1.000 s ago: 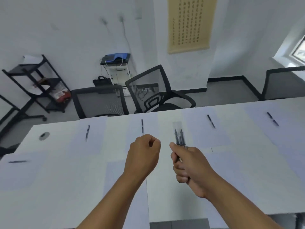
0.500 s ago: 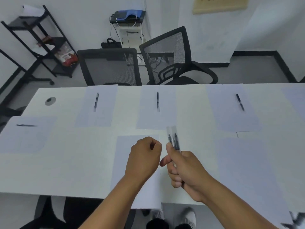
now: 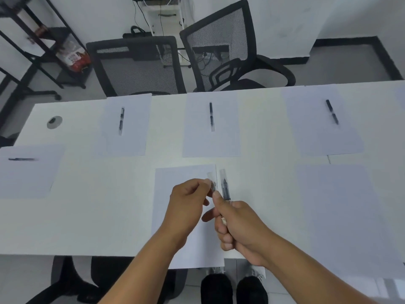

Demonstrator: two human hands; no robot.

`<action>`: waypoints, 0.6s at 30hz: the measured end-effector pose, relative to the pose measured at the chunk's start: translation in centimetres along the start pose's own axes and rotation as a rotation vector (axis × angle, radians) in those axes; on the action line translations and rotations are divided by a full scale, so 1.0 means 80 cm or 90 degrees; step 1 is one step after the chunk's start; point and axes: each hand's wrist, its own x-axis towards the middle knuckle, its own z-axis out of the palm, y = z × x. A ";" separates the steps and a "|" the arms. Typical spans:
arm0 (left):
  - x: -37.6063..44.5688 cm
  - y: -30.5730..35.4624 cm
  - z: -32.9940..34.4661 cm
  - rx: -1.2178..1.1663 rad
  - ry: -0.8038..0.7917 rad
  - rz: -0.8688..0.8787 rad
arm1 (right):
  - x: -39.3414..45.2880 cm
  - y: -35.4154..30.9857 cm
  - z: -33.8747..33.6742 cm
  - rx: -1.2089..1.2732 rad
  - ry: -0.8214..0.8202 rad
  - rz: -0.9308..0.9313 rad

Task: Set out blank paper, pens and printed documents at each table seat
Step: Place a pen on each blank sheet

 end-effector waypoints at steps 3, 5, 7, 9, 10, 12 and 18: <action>0.006 -0.013 -0.004 -0.009 0.010 -0.013 | 0.008 0.008 0.006 -0.012 0.003 0.014; 0.008 -0.022 -0.006 -0.017 0.011 -0.016 | 0.012 0.012 0.011 -0.011 -0.003 0.018; 0.012 -0.026 -0.009 -0.015 0.009 -0.022 | 0.016 0.014 0.016 -0.014 0.001 0.015; 0.019 -0.031 -0.012 -0.003 0.014 -0.016 | 0.022 0.017 0.017 -0.033 0.006 0.012; 0.021 -0.034 -0.013 0.007 0.017 -0.013 | 0.025 0.019 0.017 -0.038 0.009 0.015; 0.027 -0.039 -0.014 0.023 0.029 -0.003 | 0.030 0.023 0.017 -0.026 0.016 0.022; 0.064 -0.069 -0.022 0.129 0.078 -0.018 | 0.044 0.037 0.004 -0.051 0.094 0.027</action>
